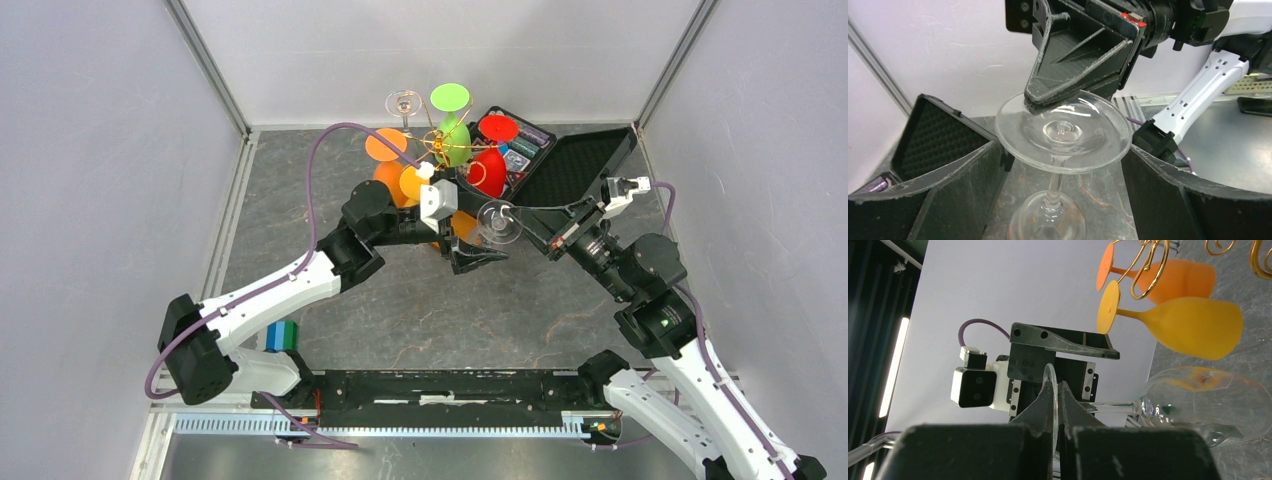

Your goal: Take the wine glass off the wine glass rack

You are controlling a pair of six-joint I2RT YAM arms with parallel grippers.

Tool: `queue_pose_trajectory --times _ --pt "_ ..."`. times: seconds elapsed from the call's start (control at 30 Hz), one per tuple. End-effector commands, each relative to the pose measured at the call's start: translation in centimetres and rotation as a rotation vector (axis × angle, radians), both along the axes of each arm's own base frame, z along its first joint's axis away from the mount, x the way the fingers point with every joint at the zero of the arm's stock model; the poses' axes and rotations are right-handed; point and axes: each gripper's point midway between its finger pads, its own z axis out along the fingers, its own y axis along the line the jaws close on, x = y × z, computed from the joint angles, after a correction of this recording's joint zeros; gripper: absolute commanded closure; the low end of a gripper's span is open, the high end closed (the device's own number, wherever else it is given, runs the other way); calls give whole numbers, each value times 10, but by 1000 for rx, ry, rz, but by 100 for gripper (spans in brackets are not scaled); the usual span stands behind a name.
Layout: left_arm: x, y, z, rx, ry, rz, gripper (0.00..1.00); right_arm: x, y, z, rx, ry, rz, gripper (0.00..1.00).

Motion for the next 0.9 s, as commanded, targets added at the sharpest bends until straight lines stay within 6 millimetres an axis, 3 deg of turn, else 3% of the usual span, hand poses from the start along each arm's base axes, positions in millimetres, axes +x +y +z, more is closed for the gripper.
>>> queue_pose_trajectory --times 0.0,0.13,0.27,0.43,0.87 --pt "-4 11 39 -132 -100 32 12 -11 -2 39 87 -100 28 100" --pt "-3 16 28 -104 -113 58 25 -8 -2 40 99 -99 17 100" --pt "1 16 20 -81 -105 78 30 -9 -5 52 112 -123 6 100" --pt "-3 14 25 -94 -90 45 38 -12 -9 62 116 -143 -10 100" --pt "-6 9 27 -72 -68 9 67 -12 -6 61 119 -125 10 100"
